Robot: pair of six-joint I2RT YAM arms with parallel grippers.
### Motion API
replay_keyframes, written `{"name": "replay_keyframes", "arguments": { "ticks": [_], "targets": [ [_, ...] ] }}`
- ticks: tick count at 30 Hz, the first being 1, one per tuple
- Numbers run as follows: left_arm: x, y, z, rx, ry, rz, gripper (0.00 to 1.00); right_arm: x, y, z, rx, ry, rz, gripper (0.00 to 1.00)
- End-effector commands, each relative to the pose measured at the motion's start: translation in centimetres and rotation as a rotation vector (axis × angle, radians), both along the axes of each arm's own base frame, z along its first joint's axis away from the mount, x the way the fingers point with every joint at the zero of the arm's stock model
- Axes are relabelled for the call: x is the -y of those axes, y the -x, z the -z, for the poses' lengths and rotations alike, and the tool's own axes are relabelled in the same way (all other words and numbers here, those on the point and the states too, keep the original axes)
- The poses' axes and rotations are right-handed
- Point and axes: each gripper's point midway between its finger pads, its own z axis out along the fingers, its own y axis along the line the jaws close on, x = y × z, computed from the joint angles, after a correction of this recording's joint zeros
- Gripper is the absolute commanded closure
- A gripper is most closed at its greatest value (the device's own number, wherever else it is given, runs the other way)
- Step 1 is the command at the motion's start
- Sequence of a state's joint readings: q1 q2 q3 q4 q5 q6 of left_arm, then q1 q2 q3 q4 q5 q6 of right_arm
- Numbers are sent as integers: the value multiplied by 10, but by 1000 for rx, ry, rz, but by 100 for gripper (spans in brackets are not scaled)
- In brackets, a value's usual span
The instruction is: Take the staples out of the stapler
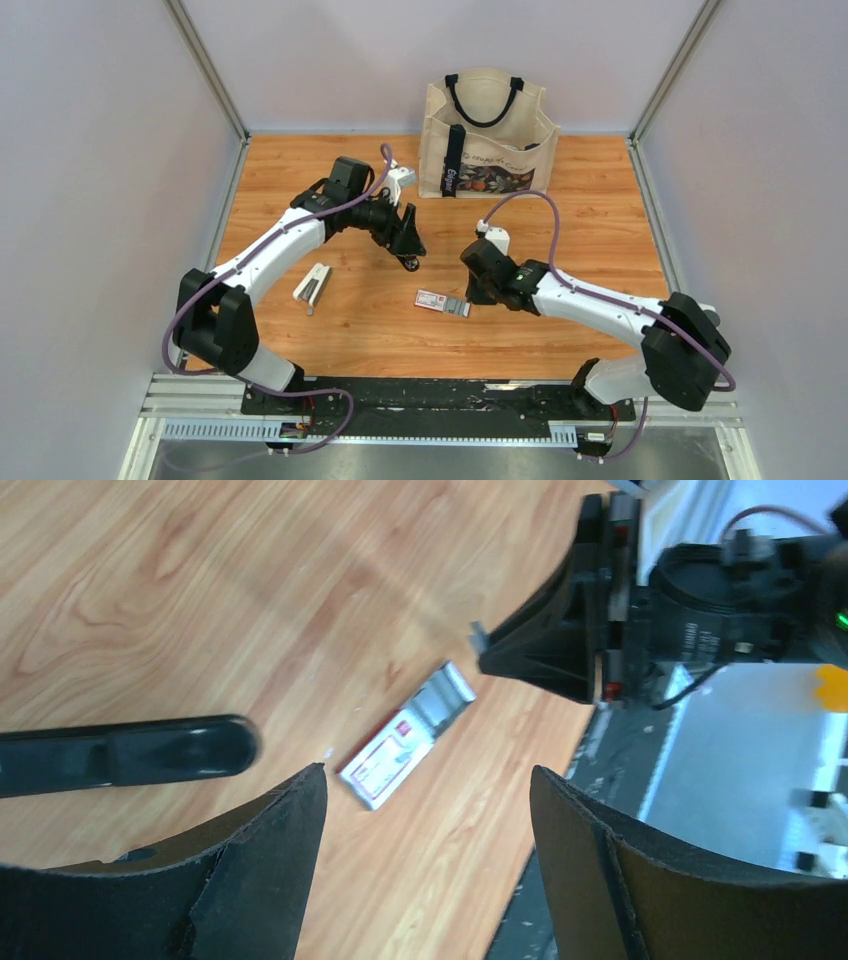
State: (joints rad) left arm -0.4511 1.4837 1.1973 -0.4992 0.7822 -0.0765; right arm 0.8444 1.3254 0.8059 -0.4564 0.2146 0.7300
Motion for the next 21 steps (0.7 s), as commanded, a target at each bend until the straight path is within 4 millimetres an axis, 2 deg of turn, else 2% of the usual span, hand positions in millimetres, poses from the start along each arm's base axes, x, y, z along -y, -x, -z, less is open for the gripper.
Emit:
{"name": "replay_keyframes", "arguments": {
  "ticks": [1, 5, 10, 14, 21],
  "targets": [
    [-10, -8, 35, 122, -137, 72, 18, -4, -6, -4, 42, 48, 130, 99],
    [-7, -8, 55, 129, -180, 108, 18, -15, -3, -6, 76, 61, 143, 98],
    [-11, -3, 75, 118, -209, 125, 17, -14, 3, 0, 80, 92, 204, 98],
    [-13, -2, 83, 137, -225, 124, 17, -13, 7, 7, 62, 150, 239, 99],
    [-17, 4, 87, 144, -242, 127, 18, -23, 7, 11, 70, 184, 235, 100]
  ]
}}
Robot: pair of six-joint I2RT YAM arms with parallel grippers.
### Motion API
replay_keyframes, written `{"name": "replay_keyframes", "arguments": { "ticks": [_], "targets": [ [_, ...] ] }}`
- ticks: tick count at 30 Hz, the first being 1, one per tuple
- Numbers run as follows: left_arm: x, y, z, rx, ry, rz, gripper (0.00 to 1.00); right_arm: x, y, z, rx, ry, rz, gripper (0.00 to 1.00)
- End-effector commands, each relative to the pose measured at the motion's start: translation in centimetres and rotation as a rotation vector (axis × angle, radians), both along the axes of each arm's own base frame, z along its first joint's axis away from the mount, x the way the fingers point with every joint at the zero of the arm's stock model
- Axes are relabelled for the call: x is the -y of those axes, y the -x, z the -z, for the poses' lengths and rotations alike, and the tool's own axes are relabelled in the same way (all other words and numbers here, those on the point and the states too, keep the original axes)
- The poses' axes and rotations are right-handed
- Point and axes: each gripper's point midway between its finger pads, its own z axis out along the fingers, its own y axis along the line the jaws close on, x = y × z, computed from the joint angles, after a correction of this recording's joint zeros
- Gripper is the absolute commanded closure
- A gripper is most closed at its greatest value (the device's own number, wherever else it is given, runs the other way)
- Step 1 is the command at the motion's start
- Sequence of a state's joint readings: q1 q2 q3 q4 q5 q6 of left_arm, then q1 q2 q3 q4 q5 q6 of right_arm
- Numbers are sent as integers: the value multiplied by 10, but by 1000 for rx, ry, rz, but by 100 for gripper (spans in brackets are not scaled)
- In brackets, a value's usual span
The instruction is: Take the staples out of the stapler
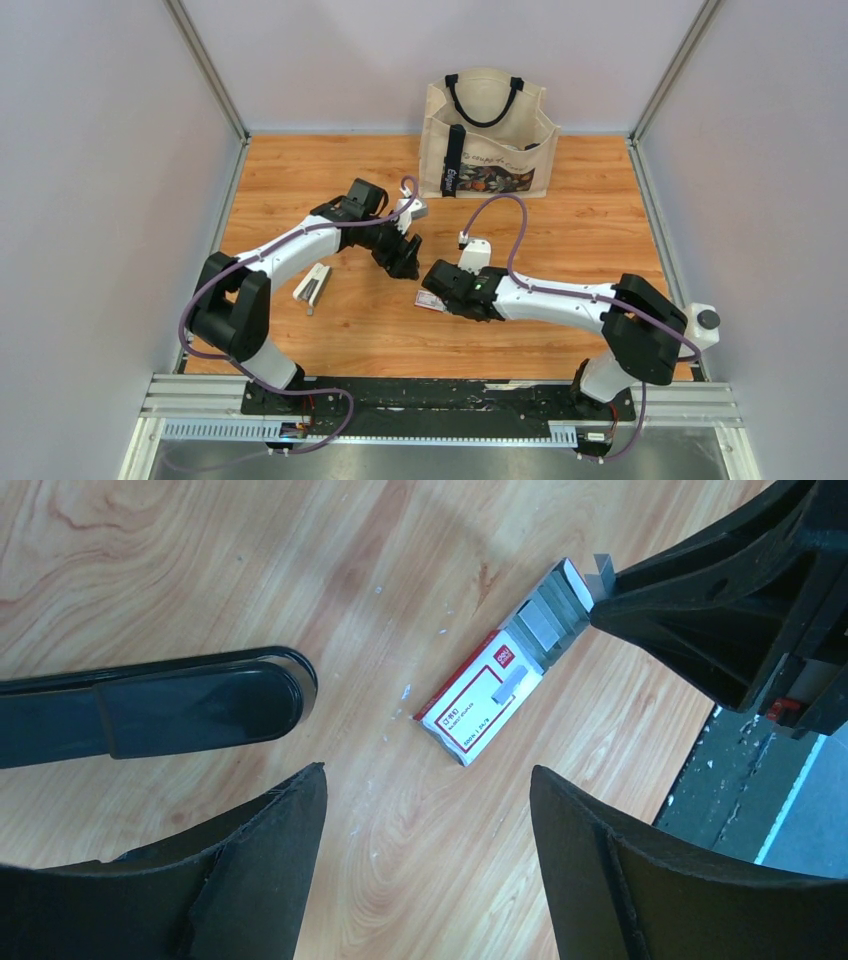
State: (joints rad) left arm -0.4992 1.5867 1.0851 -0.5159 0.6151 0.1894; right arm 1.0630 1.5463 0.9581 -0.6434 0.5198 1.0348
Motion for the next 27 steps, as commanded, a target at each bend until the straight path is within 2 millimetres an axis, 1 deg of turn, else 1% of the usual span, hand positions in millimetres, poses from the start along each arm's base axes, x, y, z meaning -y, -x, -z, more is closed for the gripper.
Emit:
{"name": "replay_keyframes", "arguments": {
  "ticks": [1, 6, 14, 21, 23, 27],
  "targets": [
    [1, -1, -7, 76, 17, 32, 18, -5, -10, -12, 56, 0, 50, 100],
    [-2, 4, -8, 78, 17, 31, 19, -5, -9, -7, 41, 18, 51, 100],
    [-4, 4, -12, 99, 17, 21, 19, -10, -8, 0, 6, 45, 31, 100],
    [-6, 7, -8, 92, 8, 23, 19, -11, -8, 3, -12, 50, 27, 100],
    [-5, 7, -9, 93, 10, 23, 19, -13, -6, 7, -32, 55, 21, 100],
    [-6, 7, -10, 95, 10, 22, 19, -12, -7, 9, -40, 64, 24, 100]
  ]
}}
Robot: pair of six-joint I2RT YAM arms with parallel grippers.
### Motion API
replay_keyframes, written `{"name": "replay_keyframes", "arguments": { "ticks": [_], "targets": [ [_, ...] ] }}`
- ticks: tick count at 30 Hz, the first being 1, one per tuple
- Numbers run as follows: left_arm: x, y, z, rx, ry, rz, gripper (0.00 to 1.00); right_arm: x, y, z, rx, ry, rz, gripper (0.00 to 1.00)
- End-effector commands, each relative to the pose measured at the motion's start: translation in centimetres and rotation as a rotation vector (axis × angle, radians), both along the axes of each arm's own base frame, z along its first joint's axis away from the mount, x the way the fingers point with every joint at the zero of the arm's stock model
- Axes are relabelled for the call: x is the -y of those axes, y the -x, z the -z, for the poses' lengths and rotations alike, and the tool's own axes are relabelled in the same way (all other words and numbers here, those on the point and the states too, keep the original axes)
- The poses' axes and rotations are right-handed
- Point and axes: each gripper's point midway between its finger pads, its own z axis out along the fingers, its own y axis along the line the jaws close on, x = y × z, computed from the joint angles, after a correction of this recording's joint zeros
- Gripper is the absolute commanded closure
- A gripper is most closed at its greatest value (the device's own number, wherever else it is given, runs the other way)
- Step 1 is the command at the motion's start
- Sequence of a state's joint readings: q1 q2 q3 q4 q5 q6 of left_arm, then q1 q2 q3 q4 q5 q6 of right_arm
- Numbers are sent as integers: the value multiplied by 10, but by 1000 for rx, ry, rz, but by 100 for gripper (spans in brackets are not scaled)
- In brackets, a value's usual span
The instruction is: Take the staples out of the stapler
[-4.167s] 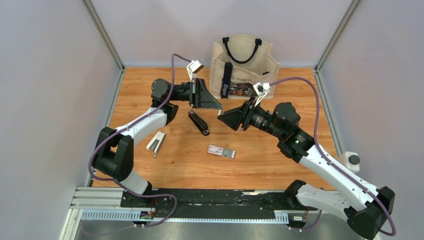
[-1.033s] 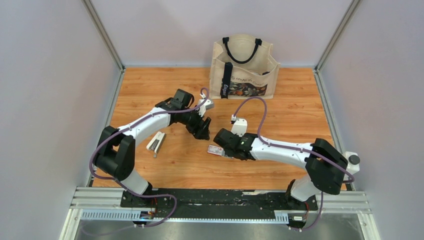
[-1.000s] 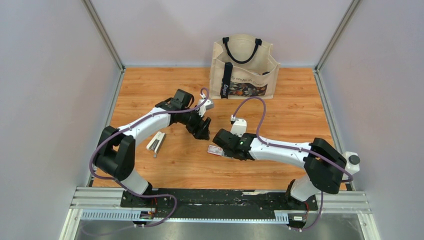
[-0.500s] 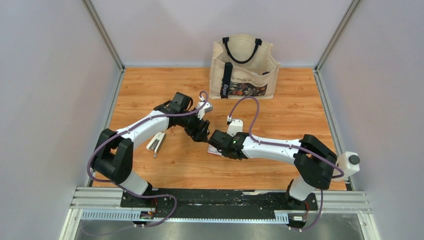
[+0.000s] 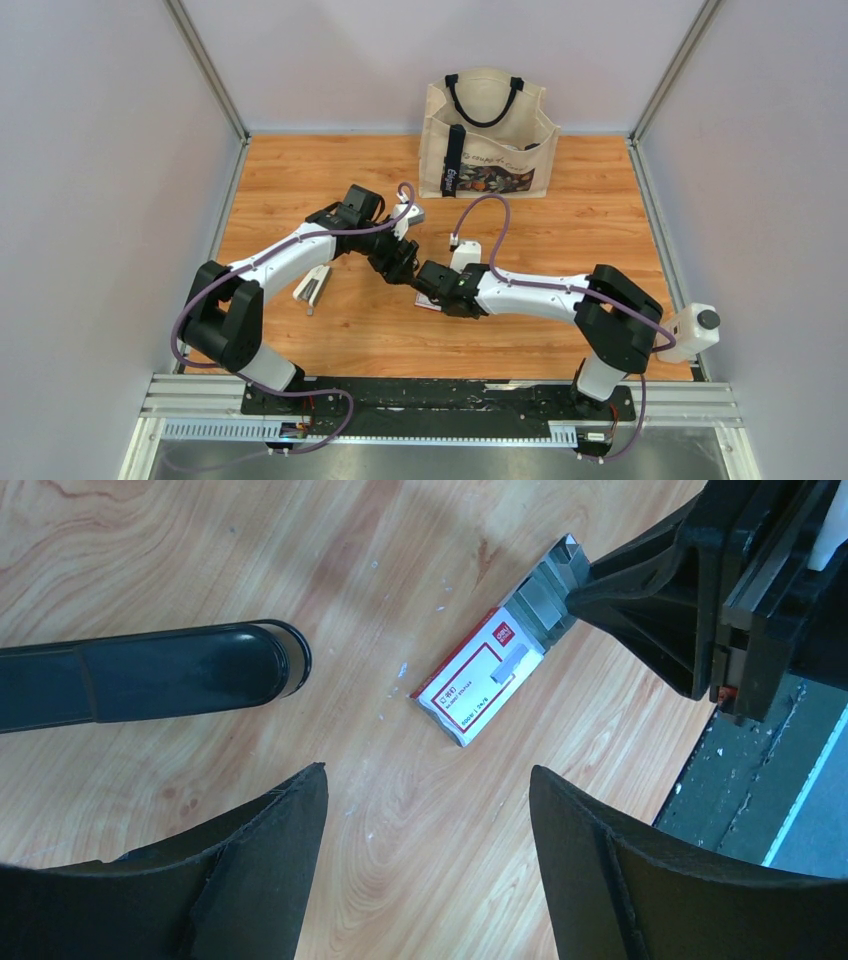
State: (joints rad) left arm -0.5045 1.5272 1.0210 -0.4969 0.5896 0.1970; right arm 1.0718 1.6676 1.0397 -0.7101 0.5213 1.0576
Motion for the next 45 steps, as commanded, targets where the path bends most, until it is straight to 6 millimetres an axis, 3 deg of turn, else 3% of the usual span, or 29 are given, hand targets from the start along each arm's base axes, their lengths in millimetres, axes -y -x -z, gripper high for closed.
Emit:
{"name": "replay_keyframes", "arguments": {
  "ticks": [1, 45],
  "targets": [
    [2, -2, -12, 67, 23, 25, 19, -7, -8, -7, 11, -19, 15, 100],
    [5, 0, -15, 78, 33, 30, 19, -1, 3, 6, -64, -37, 44, 100]
  ]
}}
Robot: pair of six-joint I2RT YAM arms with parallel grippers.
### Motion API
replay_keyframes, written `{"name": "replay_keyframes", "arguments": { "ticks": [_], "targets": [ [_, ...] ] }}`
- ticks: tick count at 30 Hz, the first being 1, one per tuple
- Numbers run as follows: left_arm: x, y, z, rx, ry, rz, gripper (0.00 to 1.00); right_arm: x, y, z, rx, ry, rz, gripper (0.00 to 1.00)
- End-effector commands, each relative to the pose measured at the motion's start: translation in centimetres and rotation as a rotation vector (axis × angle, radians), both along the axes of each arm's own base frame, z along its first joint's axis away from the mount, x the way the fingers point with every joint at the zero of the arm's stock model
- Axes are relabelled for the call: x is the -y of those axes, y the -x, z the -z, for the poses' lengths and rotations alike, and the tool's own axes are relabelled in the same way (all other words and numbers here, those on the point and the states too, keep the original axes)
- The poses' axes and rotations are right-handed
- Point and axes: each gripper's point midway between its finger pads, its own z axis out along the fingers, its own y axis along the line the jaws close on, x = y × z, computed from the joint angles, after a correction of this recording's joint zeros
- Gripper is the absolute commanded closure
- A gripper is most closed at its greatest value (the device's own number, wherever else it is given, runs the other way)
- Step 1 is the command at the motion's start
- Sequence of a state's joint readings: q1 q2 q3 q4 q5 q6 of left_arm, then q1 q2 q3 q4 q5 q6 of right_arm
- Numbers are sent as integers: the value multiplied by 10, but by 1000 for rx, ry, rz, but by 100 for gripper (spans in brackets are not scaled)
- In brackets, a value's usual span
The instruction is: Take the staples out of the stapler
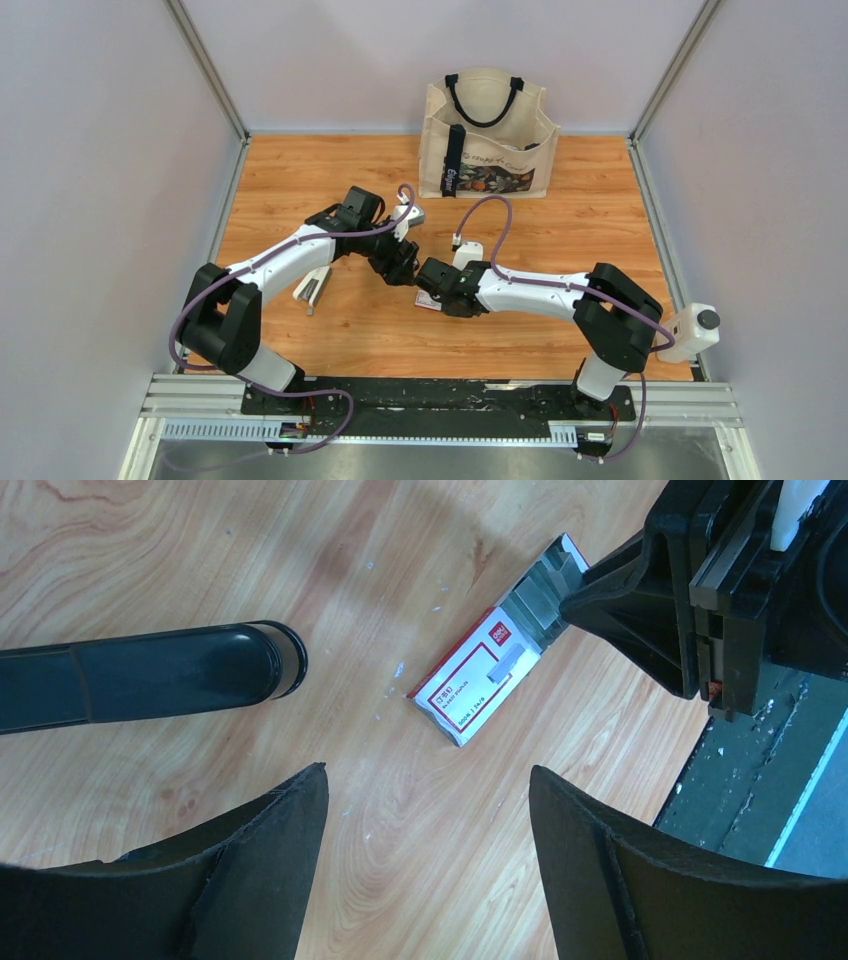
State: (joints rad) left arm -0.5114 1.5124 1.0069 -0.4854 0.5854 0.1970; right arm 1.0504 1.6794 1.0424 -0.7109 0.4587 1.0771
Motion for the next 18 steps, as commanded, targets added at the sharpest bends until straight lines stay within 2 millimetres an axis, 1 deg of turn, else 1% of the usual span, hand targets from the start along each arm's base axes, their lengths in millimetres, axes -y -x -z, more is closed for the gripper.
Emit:
{"name": "replay_keyframes", "arguments": {
  "ticks": [1, 7, 18],
  "targets": [
    [4, -1, -14, 66, 30, 25, 19, 2, 0, 1, -10, -6, 24, 100],
    [3, -1, -14, 68, 28, 26, 19, 3, 3, 4, -27, -13, 27, 100],
    [5, 0, -14, 71, 31, 29, 19, 4, 1, 7, -43, -18, 34, 100]
  ]
}}
